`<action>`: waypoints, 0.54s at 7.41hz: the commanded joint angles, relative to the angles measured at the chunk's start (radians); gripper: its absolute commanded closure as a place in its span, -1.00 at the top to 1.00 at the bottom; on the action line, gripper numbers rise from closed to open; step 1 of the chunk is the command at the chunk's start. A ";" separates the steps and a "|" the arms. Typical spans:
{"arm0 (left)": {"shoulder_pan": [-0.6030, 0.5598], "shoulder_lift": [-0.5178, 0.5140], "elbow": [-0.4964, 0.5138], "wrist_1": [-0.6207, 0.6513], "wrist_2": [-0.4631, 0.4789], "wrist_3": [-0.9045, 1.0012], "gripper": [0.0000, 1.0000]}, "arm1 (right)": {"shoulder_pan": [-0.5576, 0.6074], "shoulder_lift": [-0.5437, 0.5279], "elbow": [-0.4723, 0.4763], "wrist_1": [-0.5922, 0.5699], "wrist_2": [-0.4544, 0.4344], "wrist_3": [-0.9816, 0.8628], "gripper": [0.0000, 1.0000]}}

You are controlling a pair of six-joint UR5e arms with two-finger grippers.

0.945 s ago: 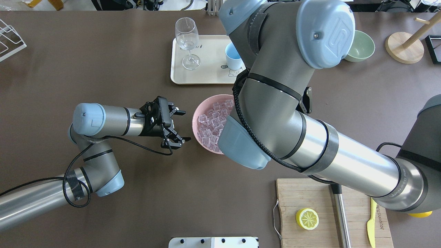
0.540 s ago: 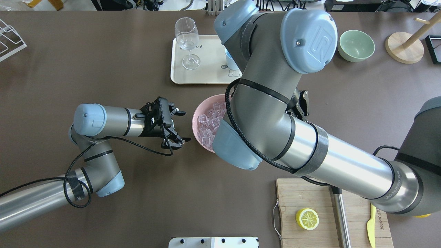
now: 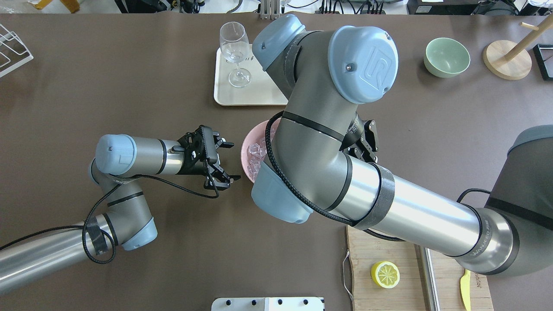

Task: Put ice in cup with scoop
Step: 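Lower the scoop into the pink bowl of ice with the right gripper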

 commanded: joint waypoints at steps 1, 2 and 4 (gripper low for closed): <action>0.006 0.000 0.000 -0.014 0.010 0.000 0.97 | -0.009 0.034 -0.055 -0.001 -0.010 0.001 -1.00; 0.006 0.000 0.000 -0.014 0.010 -0.002 0.97 | -0.010 0.062 -0.094 -0.001 -0.016 0.001 -1.00; 0.006 0.001 0.000 -0.026 0.021 -0.002 0.97 | -0.010 0.070 -0.132 0.003 -0.019 0.001 -1.00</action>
